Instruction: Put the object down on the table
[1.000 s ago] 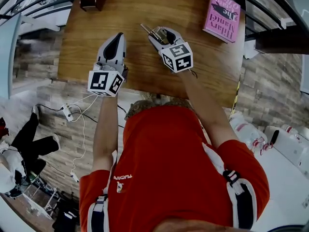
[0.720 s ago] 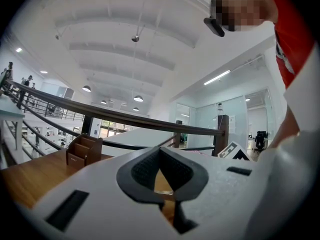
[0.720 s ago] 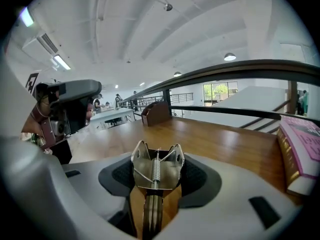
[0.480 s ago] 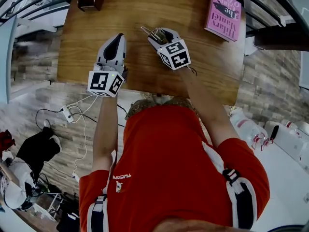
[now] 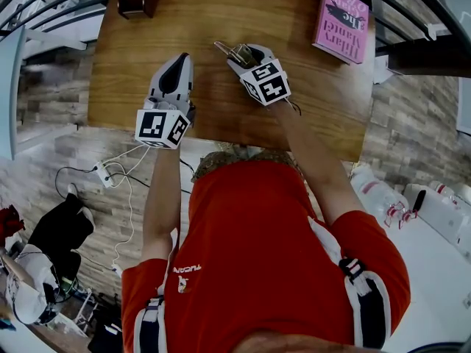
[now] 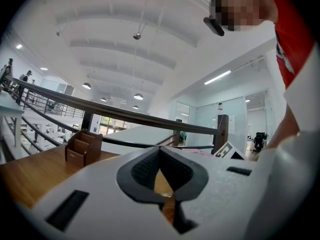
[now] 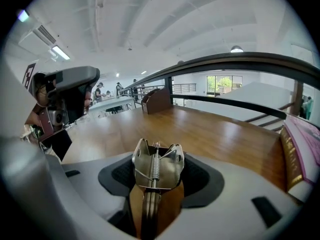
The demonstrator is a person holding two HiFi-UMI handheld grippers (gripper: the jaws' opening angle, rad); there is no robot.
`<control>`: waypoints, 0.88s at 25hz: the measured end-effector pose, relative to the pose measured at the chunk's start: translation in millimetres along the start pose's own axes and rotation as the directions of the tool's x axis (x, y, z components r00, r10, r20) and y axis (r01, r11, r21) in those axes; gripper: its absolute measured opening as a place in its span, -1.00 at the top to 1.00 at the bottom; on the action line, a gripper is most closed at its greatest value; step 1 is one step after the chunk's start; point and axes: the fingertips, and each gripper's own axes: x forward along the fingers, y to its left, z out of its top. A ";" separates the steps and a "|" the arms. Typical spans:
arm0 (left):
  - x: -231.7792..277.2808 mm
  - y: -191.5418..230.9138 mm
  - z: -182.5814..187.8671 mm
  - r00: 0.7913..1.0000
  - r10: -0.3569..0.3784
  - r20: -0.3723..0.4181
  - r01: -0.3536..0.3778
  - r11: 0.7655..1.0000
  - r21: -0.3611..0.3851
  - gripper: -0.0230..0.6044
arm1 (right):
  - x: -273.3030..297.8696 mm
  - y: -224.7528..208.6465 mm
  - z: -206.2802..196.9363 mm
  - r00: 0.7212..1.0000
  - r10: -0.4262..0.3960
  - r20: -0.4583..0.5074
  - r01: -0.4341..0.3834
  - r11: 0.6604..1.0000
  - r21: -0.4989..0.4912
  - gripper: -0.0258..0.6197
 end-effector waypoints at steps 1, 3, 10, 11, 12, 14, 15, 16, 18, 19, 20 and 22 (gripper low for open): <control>0.6 -0.5 -0.2 1.000 -0.001 -0.001 0.001 1.000 0.000 0.90 | 0.0 -2.0 0.1 1.000 0.001 -0.003 -0.001 1.000 0.005 0.18; 1.6 -0.9 -0.8 1.000 -0.001 -0.002 0.001 1.000 -0.002 0.90 | 0.0 -7.3 -0.7 1.000 0.002 -0.009 -0.002 1.000 0.019 0.15; 3.7 -1.9 -3.6 1.000 0.004 -0.010 -0.004 1.000 -0.003 0.90 | -3.5 -23.4 -3.2 1.000 -0.014 -0.012 0.015 0.999 0.044 0.10; 4.2 -2.2 -4.1 1.000 0.004 -0.011 -0.004 1.000 -0.003 0.90 | -3.7 -25.0 -3.9 1.000 -0.015 -0.013 0.016 0.999 0.046 0.09; 4.6 -2.6 -4.5 1.000 0.005 -0.013 -0.005 1.000 -0.002 0.90 | -3.8 -26.4 -4.4 1.000 -0.016 -0.014 0.017 0.999 0.048 0.09; 5.1 -3.0 -5.1 1.000 0.008 -0.016 -0.008 1.000 -0.001 0.90 | -4.1 -28.1 -5.2 1.000 -0.015 -0.015 0.015 0.999 0.049 0.09; 5.3 -3.3 -5.6 1.000 0.009 -0.018 -0.009 1.000 -0.001 0.90 | -4.4 -28.9 -5.4 1.000 -0.015 -0.015 0.016 0.999 0.049 0.09; 5.4 -3.7 -6.1 1.000 0.010 -0.019 -0.010 1.000 -0.001 0.90 | -4.9 -29.9 -5.4 1.000 -0.017 -0.013 0.018 0.999 0.049 0.09; 5.6 -5.0 -6.7 1.000 0.011 -0.022 -0.011 1.000 0.000 0.90 | -6.5 -32.6 -4.7 1.000 -0.023 -0.007 0.023 0.998 0.052 0.08; 5.8 -5.6 -6.9 1.000 0.011 -0.022 -0.011 1.000 0.001 0.90 | -7.3 -33.9 -4.2 1.000 -0.025 -0.004 0.025 0.998 0.053 0.08; 6.2 -6.2 -6.9 1.000 0.011 -0.023 -0.011 1.000 0.002 0.90 | -8.0 -35.1 -3.9 1.000 -0.026 -0.002 0.026 0.998 0.055 0.08; 7.1 -7.7 -6.8 1.000 0.009 -0.022 -0.009 1.000 0.003 0.90 | -10.1 -37.2 -3.2 1.000 -0.026 0.004 0.026 0.998 0.057 0.08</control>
